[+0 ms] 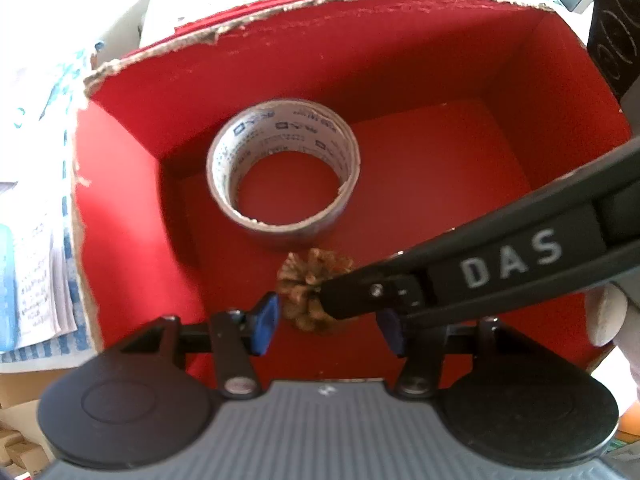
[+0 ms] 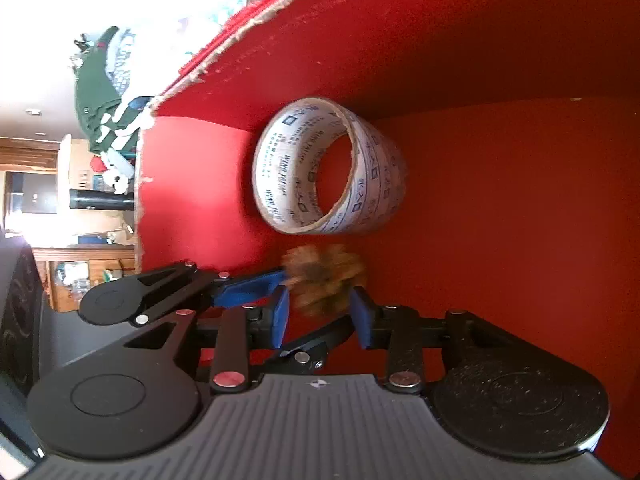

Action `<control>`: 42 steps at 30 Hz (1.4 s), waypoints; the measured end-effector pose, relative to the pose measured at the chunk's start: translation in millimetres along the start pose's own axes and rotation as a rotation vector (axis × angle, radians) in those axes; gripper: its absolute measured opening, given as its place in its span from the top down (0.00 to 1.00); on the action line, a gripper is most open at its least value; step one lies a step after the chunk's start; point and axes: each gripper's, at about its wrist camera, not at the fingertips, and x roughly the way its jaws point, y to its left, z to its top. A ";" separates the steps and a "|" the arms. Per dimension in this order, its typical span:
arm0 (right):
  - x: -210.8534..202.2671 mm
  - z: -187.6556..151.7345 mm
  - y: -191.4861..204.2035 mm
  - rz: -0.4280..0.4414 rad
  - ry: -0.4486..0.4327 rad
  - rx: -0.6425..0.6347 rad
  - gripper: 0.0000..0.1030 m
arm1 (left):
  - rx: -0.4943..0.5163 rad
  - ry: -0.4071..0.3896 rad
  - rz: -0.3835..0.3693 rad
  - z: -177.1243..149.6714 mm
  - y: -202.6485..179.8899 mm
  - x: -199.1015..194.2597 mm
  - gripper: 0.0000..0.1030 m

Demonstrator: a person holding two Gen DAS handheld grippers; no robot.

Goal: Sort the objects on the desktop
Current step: 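Lower the pine cone beside the tape roll and open the right tool, then raise the open right tool out of the red box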

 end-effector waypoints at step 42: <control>-66.6 -7.8 -11.7 -0.269 -0.496 -0.104 0.79 | 0.053 -0.120 -0.104 58.7 -45.7 16.7 0.41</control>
